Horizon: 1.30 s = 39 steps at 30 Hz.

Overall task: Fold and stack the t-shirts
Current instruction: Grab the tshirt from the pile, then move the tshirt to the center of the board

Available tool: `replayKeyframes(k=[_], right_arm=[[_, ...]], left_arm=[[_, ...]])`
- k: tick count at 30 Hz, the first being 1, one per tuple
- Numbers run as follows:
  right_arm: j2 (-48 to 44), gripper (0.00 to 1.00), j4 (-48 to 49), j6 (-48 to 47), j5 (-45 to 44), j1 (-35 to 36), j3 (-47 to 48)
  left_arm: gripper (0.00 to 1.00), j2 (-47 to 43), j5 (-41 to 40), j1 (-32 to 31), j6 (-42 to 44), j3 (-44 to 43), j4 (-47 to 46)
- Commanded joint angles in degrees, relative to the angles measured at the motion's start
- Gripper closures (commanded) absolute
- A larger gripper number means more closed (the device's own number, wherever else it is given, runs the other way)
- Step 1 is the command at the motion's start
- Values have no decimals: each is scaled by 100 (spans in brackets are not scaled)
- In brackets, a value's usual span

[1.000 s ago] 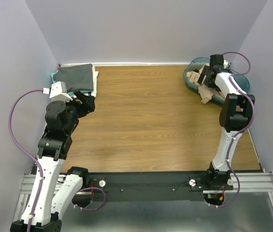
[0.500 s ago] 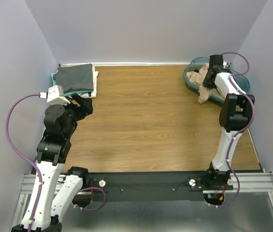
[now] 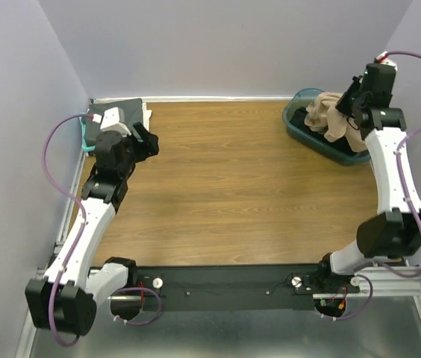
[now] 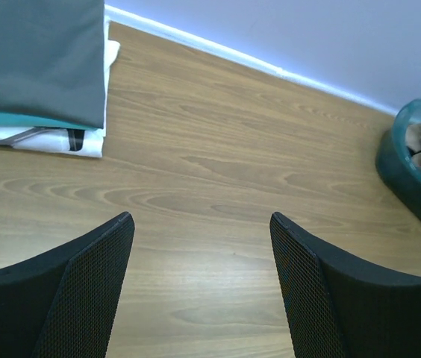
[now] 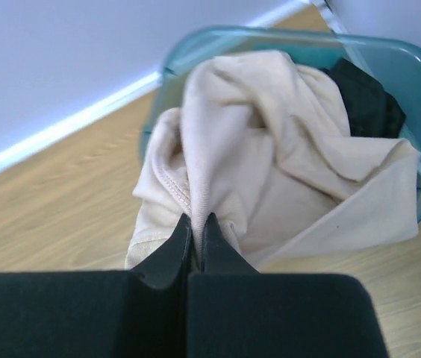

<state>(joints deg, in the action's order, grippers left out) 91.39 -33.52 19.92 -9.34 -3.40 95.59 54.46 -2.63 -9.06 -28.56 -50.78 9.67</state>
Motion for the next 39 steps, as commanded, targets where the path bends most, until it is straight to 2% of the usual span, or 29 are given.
replayKeyframes(k=[1,7,10,13,16,24,29,34,36,38,39], right_arm=[[-797,100,-462,485,1089,-12,-67],[-1650,100,-1411,732,2952,50,635],[-1957,99,-1675,846,3403,76,802],[-2134,99,-1684,864,4341,85,952],[-2108,97,-1632,925,4782,85,1215],[-1845,91,-771,1374,5276,85,1664],[-1643,91,-639,1330,5434,138,1454],[-1178,90,-331,1173,5031,646,962],[-897,89,-322,962,4514,1015,918],[-343,53,-313,811,3839,1438,752],[-98,30,-322,820,3609,1534,707]], left_arm=[[18,714,474,27,377,-343,-940],[20,1716,799,27,719,-923,-1538],[20,2067,878,27,790,-1126,-1600],[20,2280,1062,27,825,-1337,-1617],[21,2385,1221,27,834,-1399,-1697],[21,2245,1230,27,905,-1382,-1539],[21,2069,1169,27,913,-1302,-1398],[25,1630,1072,27,992,-1224,-977],[26,1437,1028,27,1010,-1145,-689],[28,1130,967,27,923,-943,-520],[28,928,967,18,879,-855,-354]])
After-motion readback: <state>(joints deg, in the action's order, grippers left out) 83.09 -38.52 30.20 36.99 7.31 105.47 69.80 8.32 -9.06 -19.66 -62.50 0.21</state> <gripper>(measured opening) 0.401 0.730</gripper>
